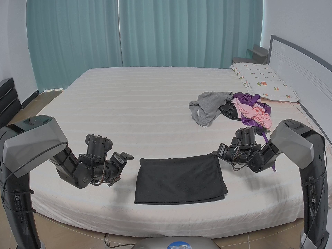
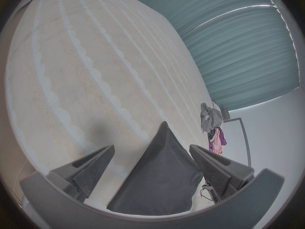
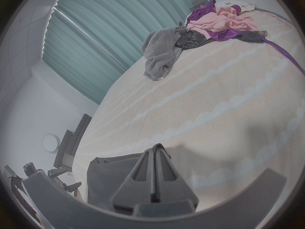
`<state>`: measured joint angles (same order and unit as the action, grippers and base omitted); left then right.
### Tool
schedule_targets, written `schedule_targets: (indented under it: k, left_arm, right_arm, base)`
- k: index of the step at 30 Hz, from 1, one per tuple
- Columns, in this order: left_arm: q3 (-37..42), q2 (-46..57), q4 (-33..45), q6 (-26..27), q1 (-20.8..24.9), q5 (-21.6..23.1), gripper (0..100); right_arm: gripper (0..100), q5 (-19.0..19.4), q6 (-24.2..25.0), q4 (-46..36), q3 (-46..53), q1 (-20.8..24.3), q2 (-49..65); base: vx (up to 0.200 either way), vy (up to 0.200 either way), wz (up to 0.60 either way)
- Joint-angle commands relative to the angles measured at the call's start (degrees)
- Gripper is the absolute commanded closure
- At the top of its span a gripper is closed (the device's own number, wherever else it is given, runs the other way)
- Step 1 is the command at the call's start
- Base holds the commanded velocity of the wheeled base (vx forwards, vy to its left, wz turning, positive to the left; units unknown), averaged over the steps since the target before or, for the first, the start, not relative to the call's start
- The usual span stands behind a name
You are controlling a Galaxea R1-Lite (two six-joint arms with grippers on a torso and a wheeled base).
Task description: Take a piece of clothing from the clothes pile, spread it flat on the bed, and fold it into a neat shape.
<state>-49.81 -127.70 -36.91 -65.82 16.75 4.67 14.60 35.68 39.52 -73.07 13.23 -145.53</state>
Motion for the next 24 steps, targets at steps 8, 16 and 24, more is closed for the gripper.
schedule_targets:
  k: [8, 16, 24]
  left_arm:
    - [0.0, -0.2, 0.0, 0.0, 0.0, -0.1, 0]
    - [0.0, -0.2, 0.0, 0.0, 0.0, 0.0, 0]
    - [-0.1, -0.2, 0.0, 0.0, 0.0, 0.0, 0]
  right_arm:
    - [100, -0.8, 0.0, -0.1, -0.8, -0.4, -1.1]
    - [100, -2.7, -0.2, -0.3, -1.6, -0.3, -2.1]
    - [0, -2.7, 0.3, -1.6, -1.8, -1.0, -1.5]
  base:
    - [0.0, 0.0, 0.0]
    - [0.0, 0.0, 0.0]
    - [0.0, 0.0, 0.0]
